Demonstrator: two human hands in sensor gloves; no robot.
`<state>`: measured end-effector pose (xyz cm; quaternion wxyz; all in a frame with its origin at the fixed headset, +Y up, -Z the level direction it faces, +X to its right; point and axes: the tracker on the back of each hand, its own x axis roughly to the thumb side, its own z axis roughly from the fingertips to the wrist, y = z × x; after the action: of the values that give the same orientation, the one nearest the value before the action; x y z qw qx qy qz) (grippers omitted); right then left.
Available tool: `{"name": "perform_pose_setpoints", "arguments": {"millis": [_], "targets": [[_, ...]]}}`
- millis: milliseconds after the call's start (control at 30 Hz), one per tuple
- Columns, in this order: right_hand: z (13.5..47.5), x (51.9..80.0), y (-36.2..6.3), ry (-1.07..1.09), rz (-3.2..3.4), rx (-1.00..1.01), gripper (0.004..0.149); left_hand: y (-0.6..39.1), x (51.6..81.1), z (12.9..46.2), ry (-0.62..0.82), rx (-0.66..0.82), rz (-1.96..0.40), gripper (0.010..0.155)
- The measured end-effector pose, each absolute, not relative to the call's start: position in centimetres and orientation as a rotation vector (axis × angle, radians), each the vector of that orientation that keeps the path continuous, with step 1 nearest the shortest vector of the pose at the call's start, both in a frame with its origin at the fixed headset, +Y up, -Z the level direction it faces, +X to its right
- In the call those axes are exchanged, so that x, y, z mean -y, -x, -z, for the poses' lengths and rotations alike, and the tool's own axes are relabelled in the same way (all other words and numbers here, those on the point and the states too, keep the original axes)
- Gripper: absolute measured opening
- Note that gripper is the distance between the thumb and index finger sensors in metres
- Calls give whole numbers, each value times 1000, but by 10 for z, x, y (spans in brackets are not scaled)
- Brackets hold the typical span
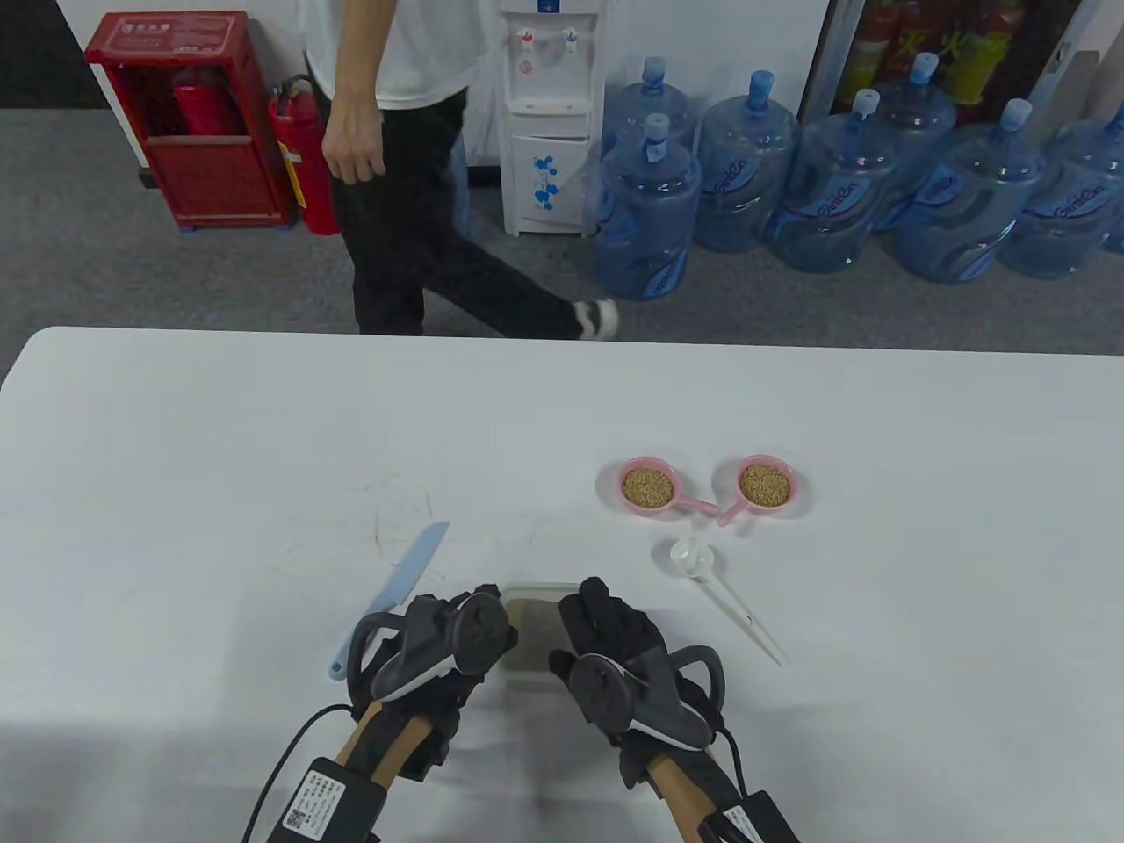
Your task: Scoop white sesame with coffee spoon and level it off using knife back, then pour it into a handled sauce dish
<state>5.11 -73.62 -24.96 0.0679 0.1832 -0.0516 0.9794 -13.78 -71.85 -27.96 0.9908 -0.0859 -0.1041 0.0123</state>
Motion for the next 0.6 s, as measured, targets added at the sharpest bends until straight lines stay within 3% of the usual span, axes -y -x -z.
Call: {"name": "perform_pose_setpoints", "arguments": {"millis": [133,600], "targets": [[250,737,-52,-554,-2934,149,64,141,720,283,220,133,-132,48],[250,737,-53,-555,-2915,156,64,145,724,283,275,61,-213,49]]}}
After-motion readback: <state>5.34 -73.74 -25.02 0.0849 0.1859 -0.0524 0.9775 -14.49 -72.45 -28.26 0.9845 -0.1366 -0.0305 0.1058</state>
